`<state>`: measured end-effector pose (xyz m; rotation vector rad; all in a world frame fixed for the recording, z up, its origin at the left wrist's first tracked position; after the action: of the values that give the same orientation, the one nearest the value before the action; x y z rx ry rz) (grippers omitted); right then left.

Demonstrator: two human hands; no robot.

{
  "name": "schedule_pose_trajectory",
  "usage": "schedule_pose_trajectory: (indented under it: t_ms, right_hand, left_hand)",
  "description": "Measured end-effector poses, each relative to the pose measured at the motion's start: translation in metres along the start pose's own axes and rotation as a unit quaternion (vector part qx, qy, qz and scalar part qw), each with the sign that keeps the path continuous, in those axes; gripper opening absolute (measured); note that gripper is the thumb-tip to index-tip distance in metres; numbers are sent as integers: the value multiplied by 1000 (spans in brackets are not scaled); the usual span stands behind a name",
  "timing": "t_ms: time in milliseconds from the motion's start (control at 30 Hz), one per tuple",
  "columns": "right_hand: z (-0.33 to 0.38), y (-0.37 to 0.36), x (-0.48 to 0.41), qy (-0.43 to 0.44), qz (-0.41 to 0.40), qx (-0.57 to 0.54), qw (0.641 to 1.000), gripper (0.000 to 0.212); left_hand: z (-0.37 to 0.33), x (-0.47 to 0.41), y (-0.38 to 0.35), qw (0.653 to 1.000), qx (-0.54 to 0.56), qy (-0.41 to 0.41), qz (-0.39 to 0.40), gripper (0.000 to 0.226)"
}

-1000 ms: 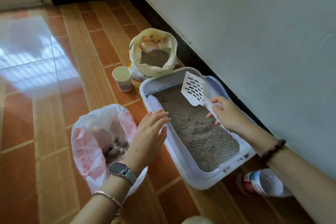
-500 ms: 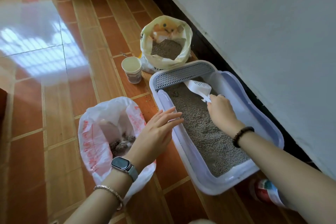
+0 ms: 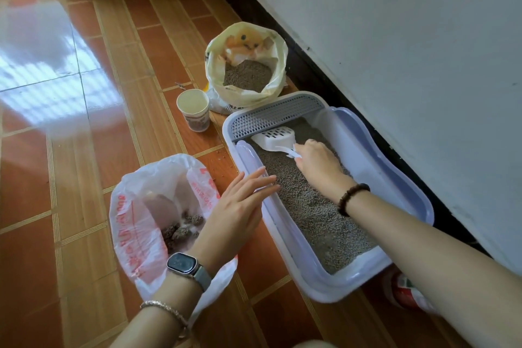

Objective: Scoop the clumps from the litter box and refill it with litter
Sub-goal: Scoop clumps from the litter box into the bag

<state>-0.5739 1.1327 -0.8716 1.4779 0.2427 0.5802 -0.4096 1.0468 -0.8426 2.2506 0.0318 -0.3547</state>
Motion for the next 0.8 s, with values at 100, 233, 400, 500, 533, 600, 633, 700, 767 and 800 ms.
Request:
schedule_pose_trajectory:
  t_ms: [100,233,400,500,533,600,633,700,767,800]
  right_hand:
    - [2,6,11,18,30,22,999,30]
    - [-7,17,33,28,55,59,996,32]
    - [-30,22,56,-10,105,64,992,29]
    - [-33,35,62,-12,62,32,997,28]
    - [-31,40,62,-8,42,20,999,28]
    - [-21,46,60,2,23,5,1000,27]
    - [-14,45,57,12,22,3,1000,27]
    - [1,41,50,28,20,12,999,27]
    - [14,33,41,33,23,24,999,27]
    - [19,29,38,36,25,32,999,27]
  left_hand:
    - [1,2,1,1000,1,2,-8,45]
    - [2,4,1,1000,-4,-3,-11,46]
    - [-1,7,4,999,-45,-10,-21,38]
    - [-4,8,5,998,-55,-8,-23,38]
    - [-4,8,5,998,-57,-6,-23,38]
    - [-5,8,6,998,-65,-4,-17,38]
    - [-5,8,6,997,-70,-4,-12,38]
    - [-5,8,7,997,-78,-7,-4,38]
    - [-5,8,7,996,-85,-8,5,38]
    - [-5,8,6,996,-88,-7,8,39]
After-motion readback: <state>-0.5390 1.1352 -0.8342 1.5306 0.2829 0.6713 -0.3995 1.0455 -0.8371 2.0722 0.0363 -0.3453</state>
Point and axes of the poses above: each hand's wrist, its own x-axis away from the middle knuckle, its own y-axis out of the back of the hand, z = x × y, the point moved 10 cm from there along -x, towards the middle knuckle, and after that the axes turned 4 degrees about z, right-handed, at the moved point
